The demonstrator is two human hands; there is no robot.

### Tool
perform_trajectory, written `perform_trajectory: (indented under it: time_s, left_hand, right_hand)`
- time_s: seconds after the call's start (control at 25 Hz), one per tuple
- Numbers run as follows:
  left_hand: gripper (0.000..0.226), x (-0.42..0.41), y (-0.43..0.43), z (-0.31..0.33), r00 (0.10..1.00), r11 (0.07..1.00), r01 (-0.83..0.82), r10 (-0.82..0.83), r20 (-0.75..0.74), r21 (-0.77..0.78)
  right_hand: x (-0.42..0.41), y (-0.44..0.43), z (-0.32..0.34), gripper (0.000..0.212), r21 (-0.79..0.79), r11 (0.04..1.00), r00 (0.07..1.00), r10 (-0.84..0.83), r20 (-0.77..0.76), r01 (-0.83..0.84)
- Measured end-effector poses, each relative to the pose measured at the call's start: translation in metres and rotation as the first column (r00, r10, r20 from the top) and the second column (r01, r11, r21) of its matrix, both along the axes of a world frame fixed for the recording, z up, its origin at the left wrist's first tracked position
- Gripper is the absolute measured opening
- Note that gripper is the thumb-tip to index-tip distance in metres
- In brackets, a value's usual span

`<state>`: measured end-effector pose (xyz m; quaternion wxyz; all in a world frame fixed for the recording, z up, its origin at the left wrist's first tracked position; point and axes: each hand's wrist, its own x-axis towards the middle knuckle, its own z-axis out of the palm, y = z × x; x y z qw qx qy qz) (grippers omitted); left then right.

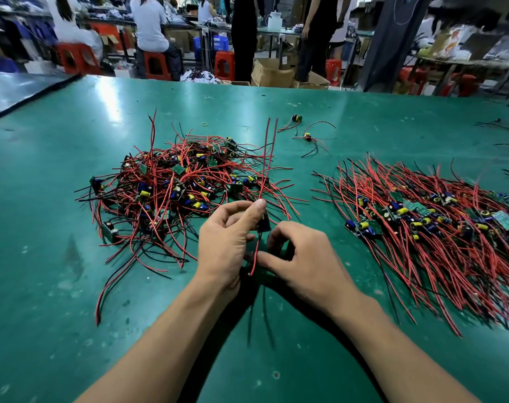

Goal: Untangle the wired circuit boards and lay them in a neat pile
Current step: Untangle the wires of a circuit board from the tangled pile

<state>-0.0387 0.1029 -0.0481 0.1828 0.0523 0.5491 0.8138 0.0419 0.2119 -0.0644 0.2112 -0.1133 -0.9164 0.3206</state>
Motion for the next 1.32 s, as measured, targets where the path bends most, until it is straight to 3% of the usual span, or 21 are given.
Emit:
perform_trajectory:
  time_s: [0.2,0.4,0.56,0.72,0.84,1.0,1.08,1.32]
  left_hand:
    - [0.037,-0.004,-0.002,0.000,0.999,0.998,0.050,-0.050,-0.004,0.030]
    - [0.032,-0.005,-0.004,-0.001,0.996,0.997,0.083,-0.083,-0.014,0.002]
    - [0.042,-0.005,-0.008,0.002,0.985,0.986,0.168,-0.167,-0.034,0.012]
    - [0.033,-0.006,-0.014,0.005,0.907,0.907,0.419,-0.417,-0.056,0.038]
    - [0.023,-0.008,-0.017,0.007,0.856,0.855,0.517,-0.517,0.000,0.053]
    - [0.009,-0.007,-0.018,0.010,0.814,0.817,0.575,-0.577,0.062,0.051]
    - [0.020,-0.004,-0.018,0.013,0.780,0.782,0.624,-0.623,0.065,0.004]
    - [0.023,-0.003,-0.017,0.007,0.798,0.799,0.601,-0.601,0.046,0.024]
  right_hand:
    - [0.002,0.008,0.005,0.029,-0.154,0.987,0.977,0.007,-0.212,-0.040]
    - [-0.001,0.002,0.008,0.040,-0.325,0.946,0.987,-0.067,-0.147,0.016]
    - [-0.002,-0.002,0.018,0.042,-0.763,0.646,0.985,-0.112,-0.132,-0.029]
    - [0.001,0.003,0.029,0.038,-0.908,0.418,0.989,-0.110,-0.094,-0.040]
    - [0.005,0.009,0.036,0.030,-0.943,0.314,0.994,0.025,-0.106,-0.108]
    - [0.011,0.014,0.037,0.030,-0.936,0.325,0.974,0.217,-0.065,-0.135]
    - [0.013,0.017,0.036,0.028,-0.922,0.369,0.962,0.274,-0.010,-0.115]
    - [0.009,0.022,0.026,0.019,-0.840,0.537,0.993,0.119,-0.010,-0.073]
